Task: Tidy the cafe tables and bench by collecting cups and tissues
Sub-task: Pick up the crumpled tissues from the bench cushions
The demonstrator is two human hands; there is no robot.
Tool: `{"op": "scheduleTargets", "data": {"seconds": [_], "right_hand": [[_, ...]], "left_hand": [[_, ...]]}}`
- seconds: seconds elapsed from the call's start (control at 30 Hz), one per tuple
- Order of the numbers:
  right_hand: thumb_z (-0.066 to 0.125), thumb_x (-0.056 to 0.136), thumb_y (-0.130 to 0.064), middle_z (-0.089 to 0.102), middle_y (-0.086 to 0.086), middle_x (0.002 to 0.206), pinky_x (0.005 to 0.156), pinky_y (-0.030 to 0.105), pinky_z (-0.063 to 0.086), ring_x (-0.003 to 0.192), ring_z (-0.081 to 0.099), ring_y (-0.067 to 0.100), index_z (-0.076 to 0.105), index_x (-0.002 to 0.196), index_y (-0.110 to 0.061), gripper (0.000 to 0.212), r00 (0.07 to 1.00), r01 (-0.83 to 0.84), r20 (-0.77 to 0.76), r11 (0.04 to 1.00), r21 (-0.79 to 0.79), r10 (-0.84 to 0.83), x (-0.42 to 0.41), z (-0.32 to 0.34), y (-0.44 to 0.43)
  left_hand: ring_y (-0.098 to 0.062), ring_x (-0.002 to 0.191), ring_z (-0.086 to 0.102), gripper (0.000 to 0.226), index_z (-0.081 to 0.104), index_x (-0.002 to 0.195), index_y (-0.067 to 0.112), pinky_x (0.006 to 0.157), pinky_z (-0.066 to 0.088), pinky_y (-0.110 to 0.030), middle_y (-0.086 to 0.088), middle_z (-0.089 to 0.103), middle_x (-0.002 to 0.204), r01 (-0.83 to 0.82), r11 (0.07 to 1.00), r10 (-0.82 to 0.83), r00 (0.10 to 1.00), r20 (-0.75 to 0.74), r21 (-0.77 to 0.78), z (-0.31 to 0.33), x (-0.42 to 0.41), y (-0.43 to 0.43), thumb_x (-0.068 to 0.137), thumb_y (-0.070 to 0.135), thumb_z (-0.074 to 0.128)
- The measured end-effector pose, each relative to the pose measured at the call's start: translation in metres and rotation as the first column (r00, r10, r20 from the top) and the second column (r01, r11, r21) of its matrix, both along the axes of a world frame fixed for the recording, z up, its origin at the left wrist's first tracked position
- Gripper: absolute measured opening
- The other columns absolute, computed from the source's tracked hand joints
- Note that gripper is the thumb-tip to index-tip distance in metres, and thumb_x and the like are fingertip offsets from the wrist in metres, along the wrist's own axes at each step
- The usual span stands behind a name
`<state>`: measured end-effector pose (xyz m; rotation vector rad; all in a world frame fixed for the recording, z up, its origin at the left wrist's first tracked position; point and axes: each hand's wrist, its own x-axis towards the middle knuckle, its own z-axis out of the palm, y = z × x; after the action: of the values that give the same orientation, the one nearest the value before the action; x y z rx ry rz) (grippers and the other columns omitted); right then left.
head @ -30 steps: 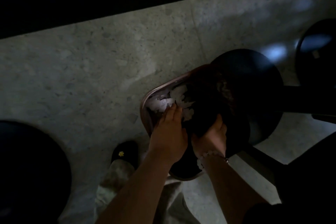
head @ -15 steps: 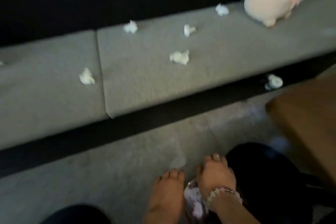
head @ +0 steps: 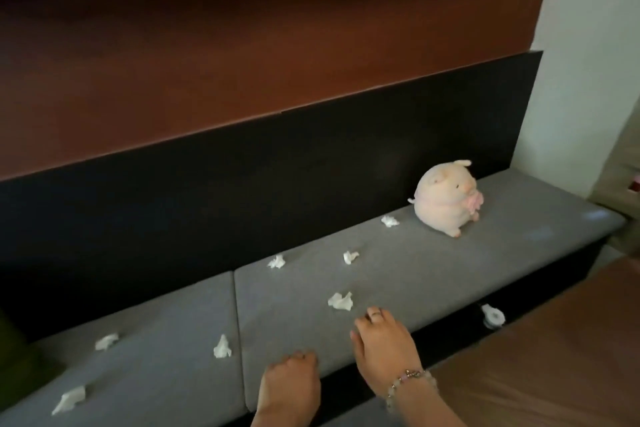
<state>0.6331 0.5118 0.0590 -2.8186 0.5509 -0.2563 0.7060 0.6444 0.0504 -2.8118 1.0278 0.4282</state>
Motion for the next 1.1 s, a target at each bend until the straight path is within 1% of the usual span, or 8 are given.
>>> {"op": "scheduleTargets", "data": {"seconds": [0.1, 0.17, 0.27, 0.33, 0.4, 0.67, 0.9, 1.1], "right_hand": [[0.074, 0.061, -0.039, 0.066, -0.008, 0.077, 0.056, 0.021, 0.051, 0.068, 0.063, 0.008, 0.071, 0.067, -0.023, 0.018, 0.999, -0.002, 0.033, 1.000, 0.007, 0.002, -0.008, 0.009, -0.008], [0.084, 0.047, -0.036, 0.064, -0.008, 0.066, 0.050, 0.018, 0.048, 0.061, 0.063, 0.008, 0.068, 0.057, -0.022, 0.023, 0.999, 0.017, 0.049, 0.999, -0.041, -0.015, -0.006, 0.010, -0.010], [0.075, 0.068, -0.031, 0.065, -0.002, 0.078, 0.064, 0.026, 0.050, 0.077, 0.064, 0.015, 0.071, 0.074, -0.019, 0.014, 0.998, 0.001, 0.065, 0.996, -0.090, 0.005, -0.006, 0.016, -0.014], [0.050, 0.092, -0.027, 0.062, 0.005, 0.103, 0.085, 0.033, 0.044, 0.102, 0.057, 0.022, 0.067, 0.101, -0.012, 0.024, 0.998, -0.017, 0.052, 0.998, -0.063, 0.021, 0.001, 0.019, -0.021], [0.038, 0.097, -0.026, 0.057, 0.007, 0.114, 0.093, 0.033, 0.038, 0.112, 0.051, 0.024, 0.062, 0.111, -0.010, 0.032, 0.999, -0.001, 0.048, 0.999, -0.049, 0.003, 0.011, 0.019, -0.031], [0.032, 0.100, -0.028, 0.054, 0.006, 0.119, 0.095, 0.031, 0.037, 0.113, 0.046, 0.021, 0.057, 0.119, -0.013, 0.035, 0.979, 0.193, -0.053, 0.980, -0.056, -0.196, 0.107, 0.017, -0.072], [0.030, 0.100, -0.027, 0.049, 0.008, 0.128, 0.100, 0.034, 0.033, 0.121, 0.041, 0.023, 0.053, 0.124, -0.010, 0.038, 0.955, 0.240, -0.172, 0.970, -0.040, -0.243, 0.211, 0.019, -0.080], [0.033, 0.098, -0.026, 0.049, 0.007, 0.128, 0.099, 0.033, 0.033, 0.121, 0.042, 0.023, 0.054, 0.124, -0.012, 0.036, 0.919, 0.318, -0.222, 0.946, -0.066, -0.325, 0.265, 0.015, -0.105]], "left_hand": [[-0.025, 0.117, 0.055, 0.032, 0.050, 0.123, 0.018, 0.095, 0.043, -0.033, -0.005, 0.056, 0.129, 0.024, 0.998, -0.020, 0.998, 0.067, -0.057, 0.030, -0.001, -0.019, 0.100, 0.028, 0.030], [-0.025, 0.115, 0.056, 0.034, 0.052, 0.121, 0.016, 0.093, 0.043, -0.033, -0.006, 0.056, 0.126, 0.026, 0.995, -0.017, 0.995, 0.101, -0.093, 0.042, 0.001, -0.032, 0.101, 0.029, 0.029], [-0.024, 0.114, 0.054, 0.035, 0.053, 0.121, 0.015, 0.093, 0.042, -0.034, -0.007, 0.055, 0.124, 0.053, 0.991, -0.037, 0.991, 0.130, -0.125, 0.051, 0.004, -0.047, 0.101, 0.029, 0.028], [-0.023, 0.114, 0.052, 0.036, 0.053, 0.122, 0.015, 0.094, 0.042, -0.035, -0.007, 0.054, 0.124, 0.079, 0.989, -0.061, 0.987, 0.147, -0.121, 0.049, 0.012, -0.056, 0.101, 0.029, 0.027], [-0.024, 0.114, 0.052, 0.036, 0.053, 0.121, 0.014, 0.094, 0.042, -0.036, -0.008, 0.055, 0.123, 0.099, 0.990, -0.083, 0.985, 0.150, -0.103, 0.044, 0.024, -0.064, 0.101, 0.028, 0.027], [-0.025, 0.112, 0.053, 0.033, 0.052, 0.121, 0.013, 0.094, 0.043, -0.036, -0.009, 0.054, 0.123, 0.232, 0.968, -0.222, 0.970, 0.102, -0.096, 0.028, 0.143, -0.108, 0.100, 0.024, 0.029], [-0.025, 0.117, 0.051, 0.035, 0.049, 0.126, 0.014, 0.095, 0.041, -0.036, -0.008, 0.052, 0.128, 0.282, 0.952, -0.271, 0.957, 0.108, -0.115, 0.020, 0.261, -0.152, 0.101, 0.025, 0.026], [-0.025, 0.118, 0.050, 0.037, 0.047, 0.130, 0.014, 0.097, 0.041, -0.036, -0.008, 0.051, 0.130, 0.355, 0.924, -0.350, 0.935, 0.062, -0.141, 0.001, 0.310, -0.183, 0.102, 0.026, 0.025]]}}
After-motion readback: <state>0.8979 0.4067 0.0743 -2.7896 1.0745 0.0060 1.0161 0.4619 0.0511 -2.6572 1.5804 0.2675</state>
